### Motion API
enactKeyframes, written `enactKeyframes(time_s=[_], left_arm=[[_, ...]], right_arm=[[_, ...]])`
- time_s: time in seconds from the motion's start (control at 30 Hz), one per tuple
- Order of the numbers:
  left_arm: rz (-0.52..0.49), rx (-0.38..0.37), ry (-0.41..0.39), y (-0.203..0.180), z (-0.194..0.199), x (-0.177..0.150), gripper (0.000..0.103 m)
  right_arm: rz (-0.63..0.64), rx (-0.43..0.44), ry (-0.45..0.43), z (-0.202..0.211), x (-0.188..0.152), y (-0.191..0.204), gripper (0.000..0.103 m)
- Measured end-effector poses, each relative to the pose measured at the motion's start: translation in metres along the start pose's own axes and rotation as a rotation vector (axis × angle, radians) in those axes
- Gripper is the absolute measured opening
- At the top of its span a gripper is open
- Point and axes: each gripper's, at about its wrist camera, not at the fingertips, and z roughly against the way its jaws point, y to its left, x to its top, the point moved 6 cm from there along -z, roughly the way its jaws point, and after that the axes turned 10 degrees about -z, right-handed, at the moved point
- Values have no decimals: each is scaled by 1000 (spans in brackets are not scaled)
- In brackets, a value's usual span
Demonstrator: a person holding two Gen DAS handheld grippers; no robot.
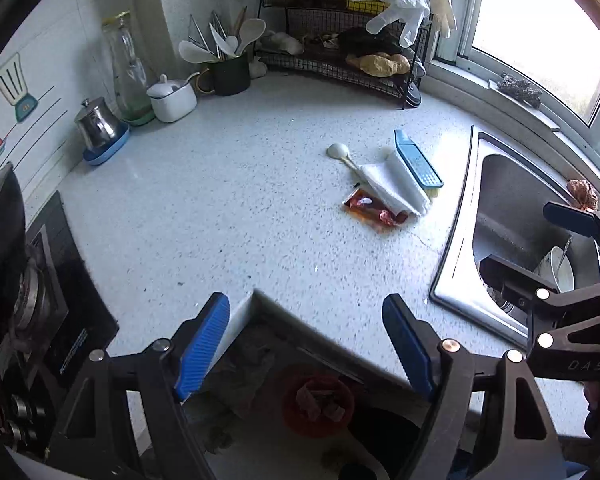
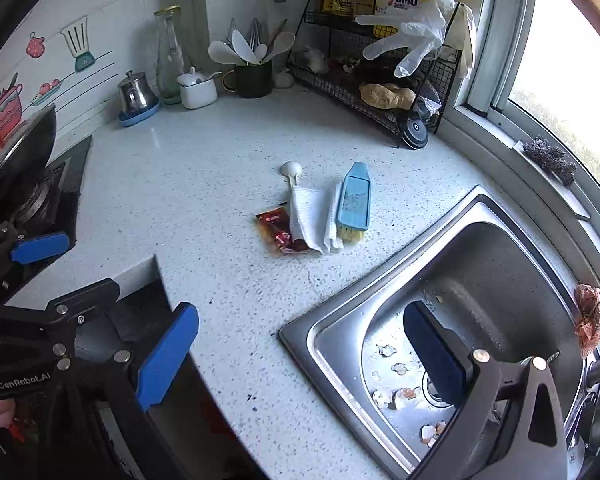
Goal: Collect trash
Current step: 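Close the right tool on the light blue scrub brush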
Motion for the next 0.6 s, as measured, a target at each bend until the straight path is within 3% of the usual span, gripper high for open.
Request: enactKeyframes(time_s=[0.27, 0.6], left_arm=[[-1, -18, 54, 3, -67, 62, 77], [17, -20, 144, 11, -131, 89, 77]], right_arm=[[-21, -29, 79, -61, 50, -30, 102], [19, -36, 167, -117, 76, -46, 102]])
